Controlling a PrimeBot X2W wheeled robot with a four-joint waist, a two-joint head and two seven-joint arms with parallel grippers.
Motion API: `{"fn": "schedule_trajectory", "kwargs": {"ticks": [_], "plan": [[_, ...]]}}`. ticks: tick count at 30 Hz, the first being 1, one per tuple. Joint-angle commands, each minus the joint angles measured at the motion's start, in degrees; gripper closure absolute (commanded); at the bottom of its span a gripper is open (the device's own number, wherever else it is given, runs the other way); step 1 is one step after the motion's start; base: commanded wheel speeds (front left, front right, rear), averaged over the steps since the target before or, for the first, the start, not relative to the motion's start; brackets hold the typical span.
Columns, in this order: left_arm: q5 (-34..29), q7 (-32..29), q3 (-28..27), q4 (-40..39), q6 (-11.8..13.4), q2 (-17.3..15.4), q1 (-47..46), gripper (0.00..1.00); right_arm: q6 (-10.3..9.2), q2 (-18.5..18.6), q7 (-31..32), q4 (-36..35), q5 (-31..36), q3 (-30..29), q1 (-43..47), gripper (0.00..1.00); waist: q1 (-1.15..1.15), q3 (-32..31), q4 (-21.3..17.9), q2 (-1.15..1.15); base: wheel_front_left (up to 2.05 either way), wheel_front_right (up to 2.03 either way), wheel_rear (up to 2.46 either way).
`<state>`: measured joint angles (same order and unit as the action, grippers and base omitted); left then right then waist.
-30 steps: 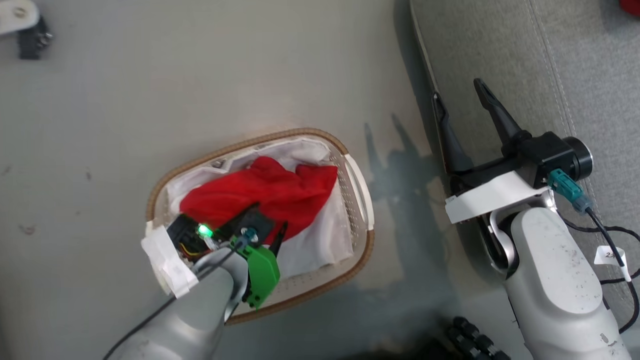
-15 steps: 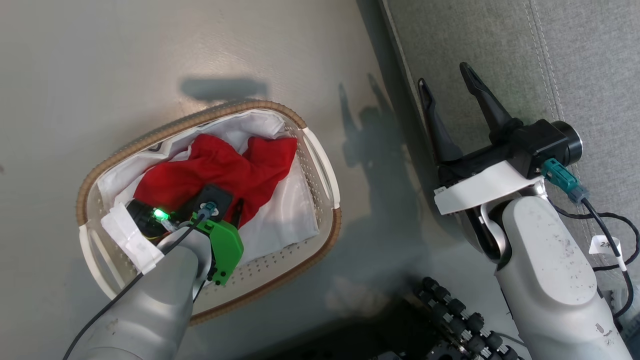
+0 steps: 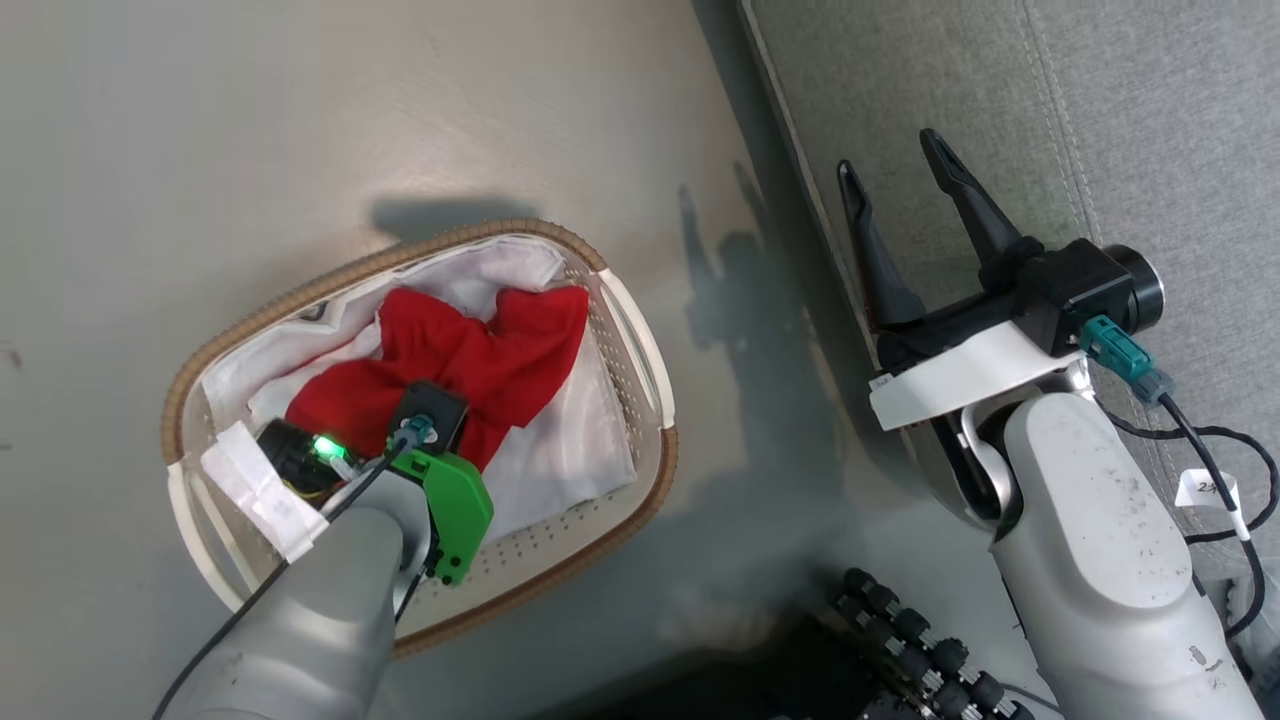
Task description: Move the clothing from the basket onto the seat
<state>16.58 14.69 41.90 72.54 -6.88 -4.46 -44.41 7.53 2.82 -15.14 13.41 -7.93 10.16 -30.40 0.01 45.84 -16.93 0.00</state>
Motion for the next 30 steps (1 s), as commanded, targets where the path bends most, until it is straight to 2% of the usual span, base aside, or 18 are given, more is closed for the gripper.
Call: {"fn": "schedule_trajectory", "kwargs": {"ticks": [1,4,15,20,30], "plan": [[0.56,0.36,-0.34,-0.56,-0.26,0.14,1.17,1.00,-0.08,0.15,-0.01,0.43,0.60,-0.29,0.73,0.00,-0.01,-3.09,1.54,0.00,0.00,0.00,0.00],[1.15,0.58,-0.08,-1.98,-0.46,0.19,2.31,1.00,-0.08,0.15,-0.01,0.86,1.33,-0.61,1.59,0.00,-0.01,-5.95,2.74,0.00,0.00,0.00,0.00],[1.87,0.53,0.86,-19.19,-0.62,-2.38,9.62,1.00,-0.08,0.19,-0.01,3.34,4.54,-2.84,7.16,0.00,-0.01,-20.65,7.89,0.00,0.00,0.00,0.00],[-0.78,0.54,6.15,-26.11,-0.63,-4.80,11.21,1.00,-0.08,0.18,-0.01,4.89,6.04,-3.89,11.22,0.00,-0.01,-28.48,10.25,0.00,0.00,0.00,0.00],[0.82,0.53,12.68,-35.90,-0.63,-9.13,7.29,1.00,-0.08,0.17,-0.01,5.89,7.78,-5.02,18.19,0.00,-0.01,-41.09,12.90,0.00,0.00,0.00,0.00]]}}
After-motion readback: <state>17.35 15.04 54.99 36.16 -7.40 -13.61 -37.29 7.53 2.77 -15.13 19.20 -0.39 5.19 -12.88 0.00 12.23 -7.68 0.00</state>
